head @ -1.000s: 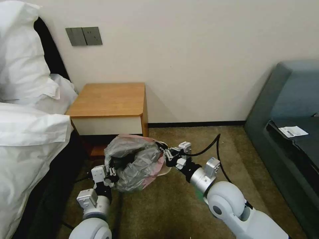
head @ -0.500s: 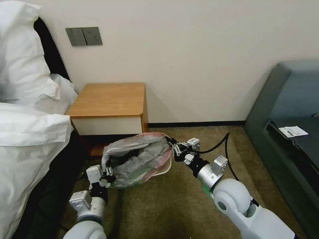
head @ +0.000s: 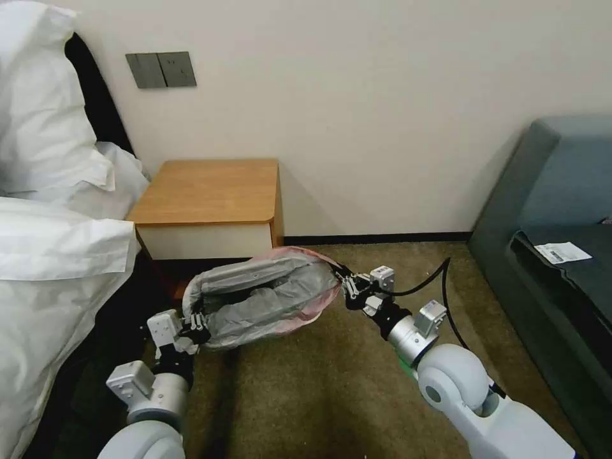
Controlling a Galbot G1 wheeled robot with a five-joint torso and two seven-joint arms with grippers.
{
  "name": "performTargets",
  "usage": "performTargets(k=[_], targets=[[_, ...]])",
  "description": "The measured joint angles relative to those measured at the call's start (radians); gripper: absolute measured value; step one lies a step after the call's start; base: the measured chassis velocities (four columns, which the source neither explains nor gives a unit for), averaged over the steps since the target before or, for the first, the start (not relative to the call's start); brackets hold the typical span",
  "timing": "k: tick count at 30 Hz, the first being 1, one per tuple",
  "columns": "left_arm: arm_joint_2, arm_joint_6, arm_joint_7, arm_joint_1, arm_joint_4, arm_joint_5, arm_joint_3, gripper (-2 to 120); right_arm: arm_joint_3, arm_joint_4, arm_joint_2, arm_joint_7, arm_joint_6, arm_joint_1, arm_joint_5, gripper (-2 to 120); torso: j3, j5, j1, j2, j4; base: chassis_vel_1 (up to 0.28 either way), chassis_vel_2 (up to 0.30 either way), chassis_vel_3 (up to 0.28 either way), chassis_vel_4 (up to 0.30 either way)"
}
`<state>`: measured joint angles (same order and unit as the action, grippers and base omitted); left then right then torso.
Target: Pick up the garbage bag from the table and place it over the trash can.
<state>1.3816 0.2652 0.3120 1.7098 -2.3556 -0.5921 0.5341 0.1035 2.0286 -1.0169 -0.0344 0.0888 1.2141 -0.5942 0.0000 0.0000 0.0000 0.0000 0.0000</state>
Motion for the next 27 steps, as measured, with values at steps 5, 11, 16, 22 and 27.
performTargets(k=[5,11,16,22,27], targets=[[0.009,0.028,0.023,-0.011,-0.018,-0.077,-0.004,4,-0.009,-0.008,-0.008,-0.006,-0.008,0.006,0.018,0,0.000,0.0000,0.000,0.000,0.0000,0.000,0.000,0.000,0.000],[0.012,0.059,0.050,-0.018,-0.038,-0.189,0.008,4,-0.010,-0.021,-0.012,-0.014,-0.028,0.009,0.041,0,0.000,0.0000,0.000,0.000,0.0000,0.000,0.000,0.000,0.000],[0.019,0.077,0.067,-0.020,-0.050,-0.255,0.012,4,-0.010,-0.037,-0.020,-0.016,-0.048,0.009,0.059,0,0.000,0.0000,0.000,0.000,0.0000,0.000,0.000,0.000,0.000],[0.027,0.095,0.084,-0.021,-0.061,-0.315,0.012,4,-0.010,-0.061,-0.032,-0.016,-0.075,0.002,0.083,0,0.000,0.0000,0.000,0.000,0.0000,0.000,0.000,0.000,0.000],[0.030,0.115,0.101,-0.023,-0.071,-0.377,0.020,4,-0.010,-0.092,-0.043,-0.016,-0.111,-0.005,0.130,0,0.000,0.0000,0.000,0.000,0.0000,0.000,0.000,0.000,0.000]])
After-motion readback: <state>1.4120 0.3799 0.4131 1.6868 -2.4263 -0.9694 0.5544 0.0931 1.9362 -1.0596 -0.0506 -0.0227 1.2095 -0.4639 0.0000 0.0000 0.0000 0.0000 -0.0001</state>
